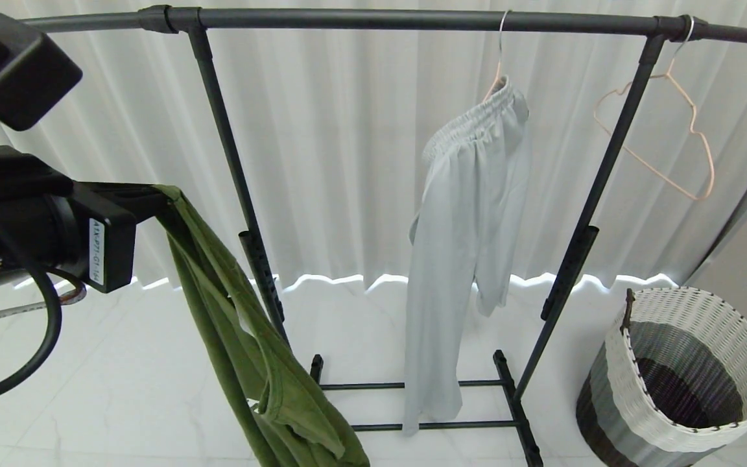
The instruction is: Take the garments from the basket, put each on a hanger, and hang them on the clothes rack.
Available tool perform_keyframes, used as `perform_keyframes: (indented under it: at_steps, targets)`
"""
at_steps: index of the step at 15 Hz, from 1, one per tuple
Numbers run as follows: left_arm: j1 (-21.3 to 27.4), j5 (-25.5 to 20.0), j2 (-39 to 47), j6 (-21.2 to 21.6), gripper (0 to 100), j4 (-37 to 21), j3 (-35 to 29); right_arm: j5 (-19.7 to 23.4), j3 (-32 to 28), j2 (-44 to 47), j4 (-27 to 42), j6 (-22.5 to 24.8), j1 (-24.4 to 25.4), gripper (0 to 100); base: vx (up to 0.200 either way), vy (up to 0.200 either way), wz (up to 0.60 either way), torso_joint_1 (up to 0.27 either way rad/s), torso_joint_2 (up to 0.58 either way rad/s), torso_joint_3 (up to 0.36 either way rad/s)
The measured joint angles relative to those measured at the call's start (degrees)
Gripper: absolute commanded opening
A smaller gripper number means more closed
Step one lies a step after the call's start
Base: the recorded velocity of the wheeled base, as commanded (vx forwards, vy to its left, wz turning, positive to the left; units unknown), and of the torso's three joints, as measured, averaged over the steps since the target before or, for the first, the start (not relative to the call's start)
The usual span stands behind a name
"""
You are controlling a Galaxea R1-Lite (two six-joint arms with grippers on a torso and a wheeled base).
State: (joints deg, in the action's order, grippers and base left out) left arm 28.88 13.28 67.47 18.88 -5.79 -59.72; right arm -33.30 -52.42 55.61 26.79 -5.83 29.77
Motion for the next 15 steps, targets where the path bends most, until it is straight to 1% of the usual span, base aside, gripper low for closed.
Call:
perform_keyframes:
  at_steps: [9, 12, 15]
  targets:
    - [-0.1, -0.1, -0.2, 0.0, 0, 0.2, 0.1, 0.0, 2.3, 0.5, -4.5, 0.1, -1.8, 100, 0.000, 0.000, 0.00, 0.218, -0.50, -0.280]
    - [0.0, 0.0, -0.2, 0.0, 0, 0.2, 0.3, 0.0, 4.7, 0.3, -5.4, 1.2, -2.5, 100, 0.000, 0.000, 0.00, 0.077, -0.15, -0.090]
    - [0.0, 0.0, -0.2, 0.7, 0, 0.2, 1.0, 0.0, 5.2, 0.0, -5.5, 2.9, -3.0, 100, 0.000, 0.000, 0.00, 0.000, 0.00, 0.000]
